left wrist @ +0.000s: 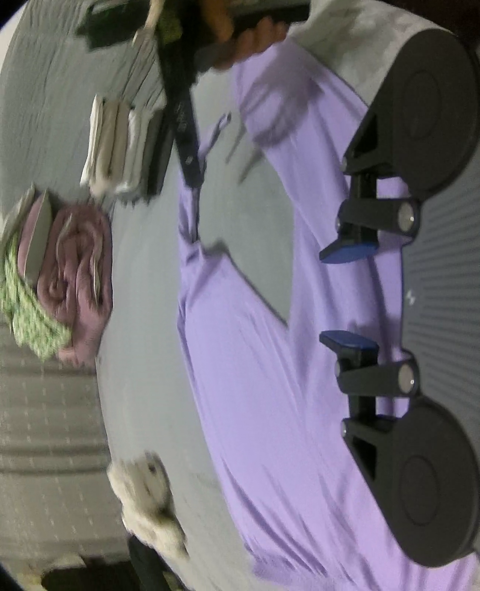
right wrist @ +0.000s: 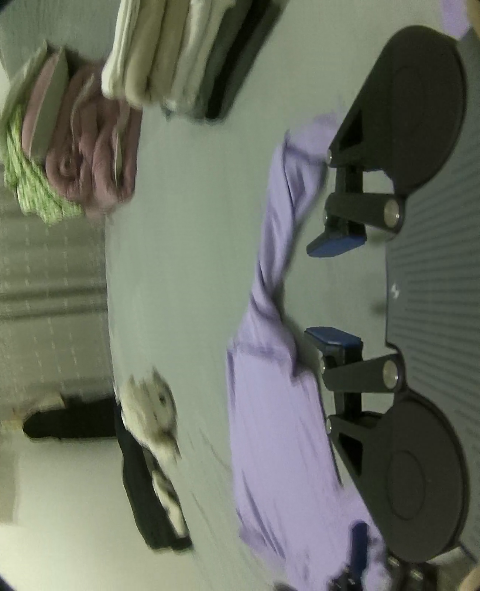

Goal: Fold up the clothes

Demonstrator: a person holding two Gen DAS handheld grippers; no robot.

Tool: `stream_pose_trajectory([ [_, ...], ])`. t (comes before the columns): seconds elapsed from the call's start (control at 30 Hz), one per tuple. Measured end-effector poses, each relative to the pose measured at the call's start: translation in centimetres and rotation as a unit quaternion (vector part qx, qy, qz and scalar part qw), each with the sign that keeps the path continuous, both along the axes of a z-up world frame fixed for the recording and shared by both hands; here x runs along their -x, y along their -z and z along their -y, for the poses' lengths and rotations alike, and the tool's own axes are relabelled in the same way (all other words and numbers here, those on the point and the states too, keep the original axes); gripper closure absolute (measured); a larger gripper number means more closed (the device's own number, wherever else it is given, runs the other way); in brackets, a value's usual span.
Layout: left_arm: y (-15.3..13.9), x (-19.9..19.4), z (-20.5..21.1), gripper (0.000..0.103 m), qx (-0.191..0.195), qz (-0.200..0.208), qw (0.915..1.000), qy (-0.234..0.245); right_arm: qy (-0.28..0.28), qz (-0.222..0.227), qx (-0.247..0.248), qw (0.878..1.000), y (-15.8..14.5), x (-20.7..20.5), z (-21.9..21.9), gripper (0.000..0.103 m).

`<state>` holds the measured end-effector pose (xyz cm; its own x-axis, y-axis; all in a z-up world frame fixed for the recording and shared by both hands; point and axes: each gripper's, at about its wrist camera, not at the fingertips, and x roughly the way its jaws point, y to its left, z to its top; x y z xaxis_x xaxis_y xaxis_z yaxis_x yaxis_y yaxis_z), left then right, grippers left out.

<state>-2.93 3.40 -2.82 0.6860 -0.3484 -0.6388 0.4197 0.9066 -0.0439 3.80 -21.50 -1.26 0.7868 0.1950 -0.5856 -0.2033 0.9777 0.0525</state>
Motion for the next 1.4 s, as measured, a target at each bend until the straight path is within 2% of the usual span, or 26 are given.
stream_pose_trajectory([
  [0.23, -0.1, 1.0, -4.6, 0.062, -0.009, -0.005, 0.9974, -0.072, -0.084, -0.021, 0.0, 0.996, -0.1, 2.1, -4.3, 0.057],
  [0.4, 0.1, 2.0, -8.8, 0.062, -0.013, -0.012, 0.9912, -0.131, -0.14, -0.035, 0.005, 0.99, 0.1, 4.0, -6.6, 0.057],
  [0.6, -0.1, 3.6, -14.9, 0.063, 0.018, -0.025, 0.9731, -0.228, -0.193, -0.039, 0.003, 0.98, 0.3, 6.4, -8.9, 0.057],
  [0.77, 0.1, 4.4, -18.6, 0.067, 0.056, -0.034, 0.9545, -0.291, -0.259, -0.033, 0.005, 0.965, 0.5, 8.3, -11.2, 0.059],
  [0.87, 0.4, 4.4, -19.8, 0.07, 0.088, -0.045, 0.9455, -0.31, -0.3, -0.033, 0.009, 0.953, 0.9, 9.0, -12.8, 0.066],
  [0.97, 0.6, 4.4, -20.2, 0.072, 0.108, -0.045, 0.94, -0.321, -0.328, -0.035, 0.022, 0.944, 1.3, 9.4, -14.4, 0.071],
  [1.2, 0.4, 3.7, -20.9, 0.072, 0.163, -0.052, 0.9277, -0.332, -0.321, -0.012, 0.058, 0.945, 1.5, 9.7, -15.0, 0.072],
  [1.4, -0.1, 3.4, -21.9, 0.072, 0.211, -0.062, 0.9159, -0.336, -0.313, -0.015, 0.082, 0.946, 2.0, 9.5, -14.6, 0.073],
])
